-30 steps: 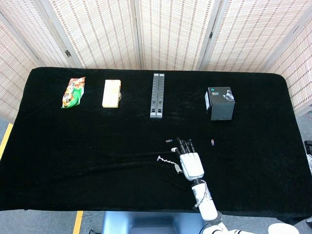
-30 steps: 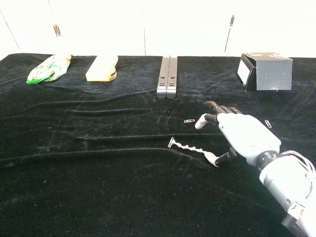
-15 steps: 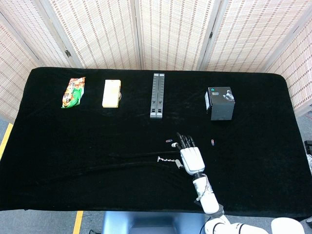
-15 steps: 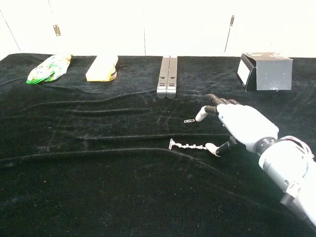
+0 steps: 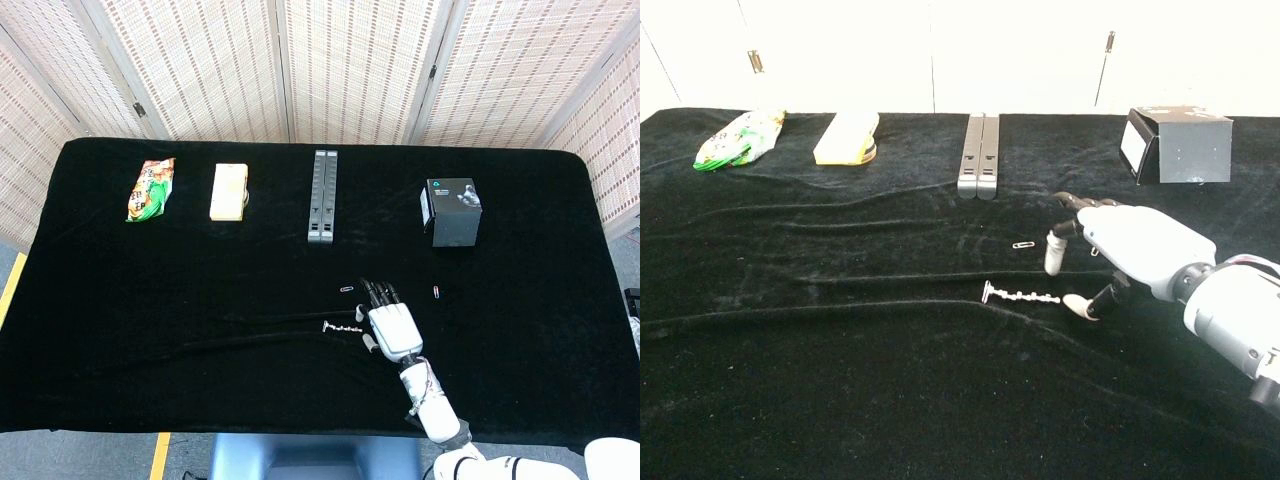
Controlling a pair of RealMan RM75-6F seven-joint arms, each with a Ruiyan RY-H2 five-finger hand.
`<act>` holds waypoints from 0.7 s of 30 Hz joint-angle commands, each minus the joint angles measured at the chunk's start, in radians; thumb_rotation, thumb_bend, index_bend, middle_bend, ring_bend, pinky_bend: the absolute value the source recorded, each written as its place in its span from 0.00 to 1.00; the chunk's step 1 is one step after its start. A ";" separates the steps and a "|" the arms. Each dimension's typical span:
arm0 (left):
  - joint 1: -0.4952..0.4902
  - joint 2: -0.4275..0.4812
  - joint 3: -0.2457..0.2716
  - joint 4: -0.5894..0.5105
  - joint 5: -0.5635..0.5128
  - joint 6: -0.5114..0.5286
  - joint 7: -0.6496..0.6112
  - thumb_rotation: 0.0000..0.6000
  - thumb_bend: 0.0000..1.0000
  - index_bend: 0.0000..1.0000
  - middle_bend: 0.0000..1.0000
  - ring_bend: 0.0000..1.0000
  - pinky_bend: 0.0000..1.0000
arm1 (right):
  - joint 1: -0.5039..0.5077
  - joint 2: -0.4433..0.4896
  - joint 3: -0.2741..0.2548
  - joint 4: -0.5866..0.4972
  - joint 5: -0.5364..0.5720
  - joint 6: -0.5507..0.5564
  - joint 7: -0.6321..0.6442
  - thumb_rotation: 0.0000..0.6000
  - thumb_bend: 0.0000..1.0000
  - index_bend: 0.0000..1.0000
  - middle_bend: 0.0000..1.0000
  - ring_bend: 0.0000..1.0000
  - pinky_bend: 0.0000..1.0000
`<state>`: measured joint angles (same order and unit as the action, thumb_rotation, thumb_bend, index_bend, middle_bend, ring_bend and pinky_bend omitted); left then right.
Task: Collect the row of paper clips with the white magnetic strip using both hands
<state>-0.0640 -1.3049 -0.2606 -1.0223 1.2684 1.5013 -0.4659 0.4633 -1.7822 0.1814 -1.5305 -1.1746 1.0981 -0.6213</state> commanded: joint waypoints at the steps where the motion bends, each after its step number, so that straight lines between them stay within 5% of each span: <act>1: -0.002 0.001 0.000 0.004 0.000 -0.009 -0.009 1.00 0.32 0.41 0.26 0.12 0.04 | 0.003 -0.010 -0.005 -0.007 0.038 0.019 -0.043 1.00 0.36 0.47 0.00 0.00 0.00; 21: 0.008 0.015 0.000 0.030 0.011 -0.022 -0.105 1.00 0.32 0.42 0.26 0.10 0.02 | 0.055 -0.109 0.001 0.092 0.053 0.031 -0.007 1.00 0.36 0.48 0.01 0.00 0.00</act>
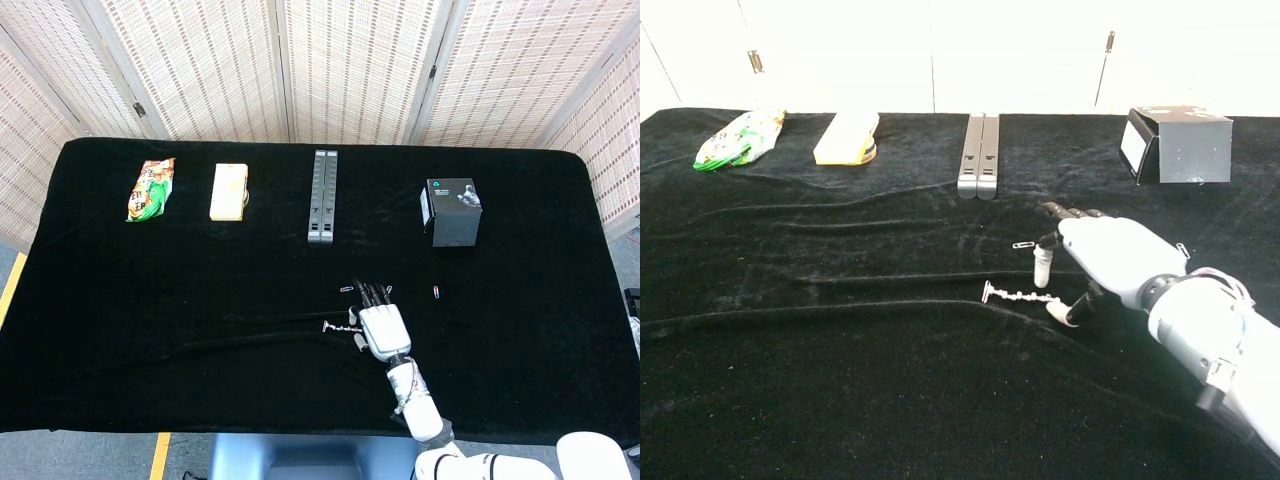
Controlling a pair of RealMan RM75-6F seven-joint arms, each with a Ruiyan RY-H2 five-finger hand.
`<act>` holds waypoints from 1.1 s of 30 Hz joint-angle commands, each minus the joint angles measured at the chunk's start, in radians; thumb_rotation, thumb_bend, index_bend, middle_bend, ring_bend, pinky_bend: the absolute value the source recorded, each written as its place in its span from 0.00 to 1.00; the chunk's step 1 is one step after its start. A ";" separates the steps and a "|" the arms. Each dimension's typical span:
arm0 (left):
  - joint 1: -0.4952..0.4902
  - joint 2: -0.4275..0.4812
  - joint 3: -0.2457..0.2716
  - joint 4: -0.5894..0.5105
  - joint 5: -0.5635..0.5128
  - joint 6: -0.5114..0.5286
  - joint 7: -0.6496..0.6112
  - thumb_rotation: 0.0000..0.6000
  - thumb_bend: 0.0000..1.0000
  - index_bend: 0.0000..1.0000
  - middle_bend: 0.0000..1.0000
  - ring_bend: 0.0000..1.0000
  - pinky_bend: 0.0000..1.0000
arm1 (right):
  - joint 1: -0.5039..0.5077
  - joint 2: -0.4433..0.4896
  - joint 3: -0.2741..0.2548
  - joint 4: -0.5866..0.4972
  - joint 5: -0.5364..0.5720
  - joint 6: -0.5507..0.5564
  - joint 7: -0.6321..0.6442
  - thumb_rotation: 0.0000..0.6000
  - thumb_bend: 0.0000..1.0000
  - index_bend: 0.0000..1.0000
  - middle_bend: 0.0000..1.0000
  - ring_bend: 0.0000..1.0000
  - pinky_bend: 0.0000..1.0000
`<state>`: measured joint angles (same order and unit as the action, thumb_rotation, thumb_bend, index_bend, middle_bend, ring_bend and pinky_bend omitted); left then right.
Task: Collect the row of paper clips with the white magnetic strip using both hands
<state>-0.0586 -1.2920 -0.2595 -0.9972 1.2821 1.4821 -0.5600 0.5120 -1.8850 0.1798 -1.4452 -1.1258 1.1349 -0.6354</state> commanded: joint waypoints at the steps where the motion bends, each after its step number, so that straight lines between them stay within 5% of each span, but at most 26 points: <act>1: 0.003 0.002 -0.002 0.006 -0.003 -0.003 -0.015 1.00 0.32 0.42 0.26 0.10 0.02 | 0.009 -0.008 0.004 0.009 0.005 -0.008 0.009 1.00 0.36 0.48 0.01 0.00 0.00; 16: 0.006 -0.001 -0.004 0.021 0.002 0.001 -0.040 1.00 0.35 0.42 0.24 0.08 0.02 | 0.050 -0.047 0.021 0.077 0.029 -0.029 0.026 1.00 0.36 0.50 0.02 0.00 0.00; 33: 0.009 0.000 -0.007 0.031 -0.002 -0.007 -0.065 1.00 0.42 0.41 0.23 0.08 0.01 | 0.071 -0.058 0.026 0.108 0.058 -0.029 0.017 1.00 0.41 0.63 0.08 0.02 0.00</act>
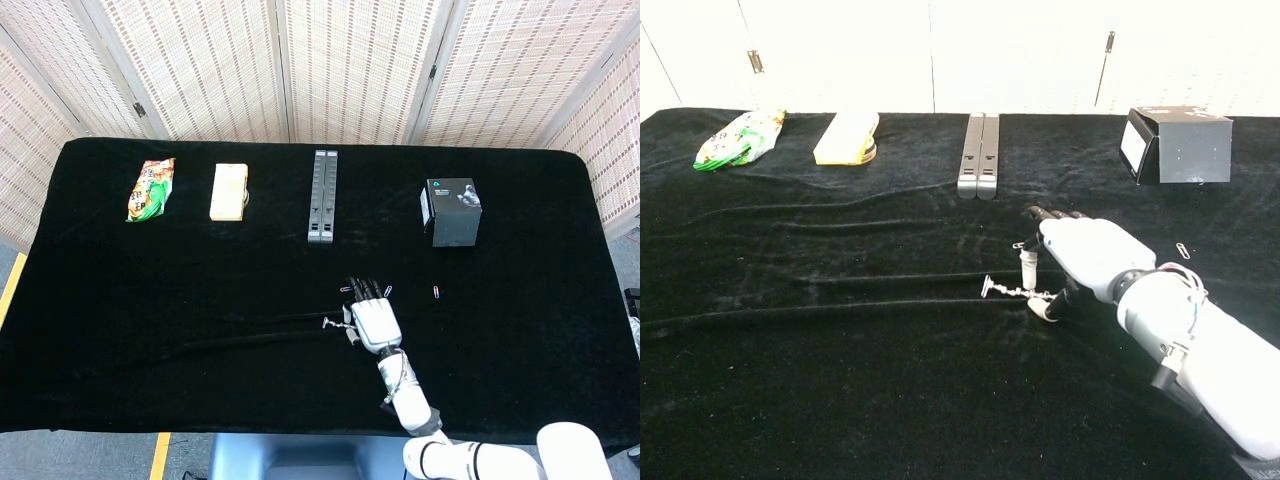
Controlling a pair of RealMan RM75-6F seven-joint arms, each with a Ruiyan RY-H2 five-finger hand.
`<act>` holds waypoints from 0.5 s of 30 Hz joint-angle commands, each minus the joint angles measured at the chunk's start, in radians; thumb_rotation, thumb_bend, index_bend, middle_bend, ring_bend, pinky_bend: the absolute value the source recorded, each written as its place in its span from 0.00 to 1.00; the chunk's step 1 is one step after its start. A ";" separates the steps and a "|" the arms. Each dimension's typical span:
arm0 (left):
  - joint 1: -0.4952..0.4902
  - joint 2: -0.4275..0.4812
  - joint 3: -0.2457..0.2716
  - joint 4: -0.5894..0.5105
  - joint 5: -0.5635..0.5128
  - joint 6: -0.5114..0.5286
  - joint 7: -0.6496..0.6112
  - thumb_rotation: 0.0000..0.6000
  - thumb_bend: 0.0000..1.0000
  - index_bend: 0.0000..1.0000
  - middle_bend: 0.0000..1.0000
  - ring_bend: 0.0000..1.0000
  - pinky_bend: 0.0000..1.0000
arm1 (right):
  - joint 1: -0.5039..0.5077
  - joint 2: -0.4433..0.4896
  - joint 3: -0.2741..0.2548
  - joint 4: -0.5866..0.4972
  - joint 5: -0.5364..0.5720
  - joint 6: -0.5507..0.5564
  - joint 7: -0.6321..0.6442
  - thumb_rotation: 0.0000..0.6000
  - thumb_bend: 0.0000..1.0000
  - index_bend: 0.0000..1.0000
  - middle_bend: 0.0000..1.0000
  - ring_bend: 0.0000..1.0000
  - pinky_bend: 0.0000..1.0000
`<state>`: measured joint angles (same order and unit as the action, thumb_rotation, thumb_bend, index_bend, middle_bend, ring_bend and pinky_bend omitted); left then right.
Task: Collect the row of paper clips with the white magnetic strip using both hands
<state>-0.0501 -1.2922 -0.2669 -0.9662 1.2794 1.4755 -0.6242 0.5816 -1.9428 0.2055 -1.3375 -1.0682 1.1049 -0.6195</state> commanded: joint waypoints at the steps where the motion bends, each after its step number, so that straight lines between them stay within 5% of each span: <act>1: 0.000 0.000 0.000 0.000 0.001 0.000 -0.002 1.00 0.42 0.41 0.23 0.08 0.01 | 0.002 -0.001 0.001 0.001 0.001 0.002 0.002 1.00 0.42 0.64 0.08 0.03 0.00; 15: 0.001 -0.001 -0.003 0.004 -0.005 -0.004 -0.001 1.00 0.46 0.40 0.23 0.08 0.01 | 0.003 0.012 0.022 -0.012 -0.001 0.011 0.070 1.00 0.48 0.83 0.21 0.08 0.00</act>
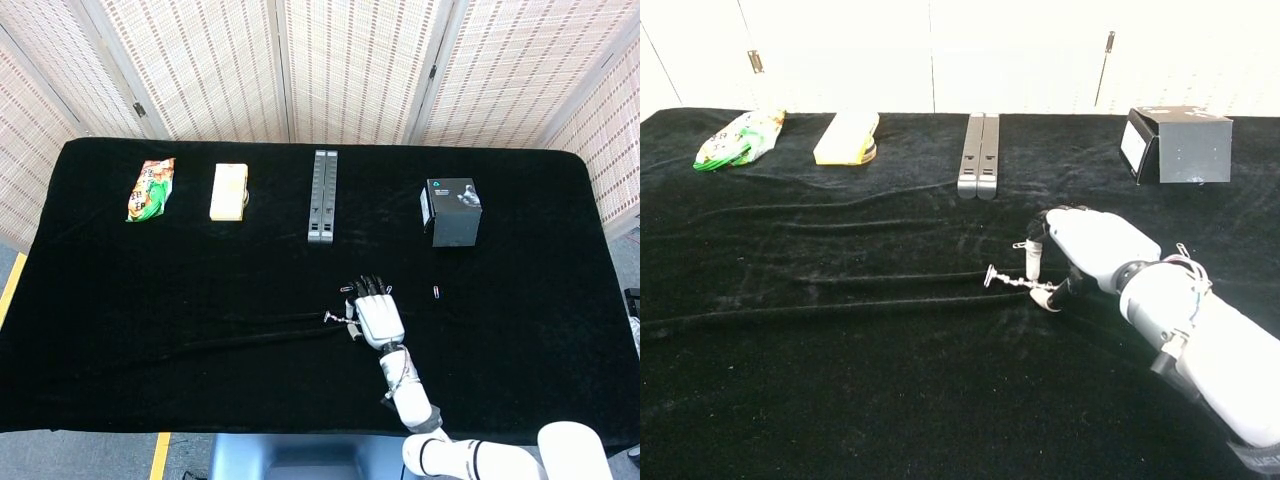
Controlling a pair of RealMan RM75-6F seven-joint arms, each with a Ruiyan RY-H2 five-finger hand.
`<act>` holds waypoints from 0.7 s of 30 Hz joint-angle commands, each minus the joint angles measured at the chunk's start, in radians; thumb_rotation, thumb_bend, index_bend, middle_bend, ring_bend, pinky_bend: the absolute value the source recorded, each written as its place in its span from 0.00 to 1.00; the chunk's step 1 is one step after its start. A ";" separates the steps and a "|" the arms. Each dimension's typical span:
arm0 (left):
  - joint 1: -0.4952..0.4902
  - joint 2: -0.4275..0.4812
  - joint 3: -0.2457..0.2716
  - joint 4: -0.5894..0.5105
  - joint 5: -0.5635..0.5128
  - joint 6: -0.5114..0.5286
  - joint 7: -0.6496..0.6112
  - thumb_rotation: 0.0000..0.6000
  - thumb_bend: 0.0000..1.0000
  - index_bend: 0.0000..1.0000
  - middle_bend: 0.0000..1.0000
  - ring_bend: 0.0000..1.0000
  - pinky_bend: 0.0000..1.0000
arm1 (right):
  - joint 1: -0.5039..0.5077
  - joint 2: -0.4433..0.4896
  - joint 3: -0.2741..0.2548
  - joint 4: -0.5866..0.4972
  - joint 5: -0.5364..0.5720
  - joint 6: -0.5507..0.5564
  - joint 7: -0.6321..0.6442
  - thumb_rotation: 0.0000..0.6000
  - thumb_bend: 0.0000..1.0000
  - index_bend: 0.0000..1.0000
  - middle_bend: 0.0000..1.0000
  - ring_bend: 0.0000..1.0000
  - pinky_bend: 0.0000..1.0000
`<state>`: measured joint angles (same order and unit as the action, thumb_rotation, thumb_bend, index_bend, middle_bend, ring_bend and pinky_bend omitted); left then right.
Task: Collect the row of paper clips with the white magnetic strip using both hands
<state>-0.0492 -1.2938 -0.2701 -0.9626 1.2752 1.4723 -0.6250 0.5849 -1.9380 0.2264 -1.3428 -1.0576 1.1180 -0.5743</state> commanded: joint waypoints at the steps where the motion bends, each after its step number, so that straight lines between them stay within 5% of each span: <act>1: 0.000 0.000 0.000 0.000 -0.001 -0.002 0.000 1.00 0.46 0.40 0.23 0.08 0.01 | -0.001 0.011 0.001 -0.011 -0.016 -0.003 0.036 1.00 0.48 0.84 0.22 0.08 0.00; 14: -0.003 -0.002 -0.001 0.001 -0.005 -0.011 0.010 1.00 0.46 0.40 0.23 0.08 0.01 | -0.008 0.067 0.015 -0.063 -0.054 0.017 0.113 1.00 0.48 0.84 0.22 0.08 0.00; 21: -0.010 -0.003 0.004 -0.010 -0.001 -0.020 0.037 1.00 0.46 0.40 0.23 0.08 0.02 | 0.014 0.134 0.076 -0.094 0.056 -0.022 0.059 1.00 0.48 0.84 0.22 0.08 0.00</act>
<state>-0.0582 -1.2965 -0.2672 -0.9705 1.2736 1.4538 -0.5904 0.5898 -1.8238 0.2851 -1.4242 -1.0339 1.1102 -0.4903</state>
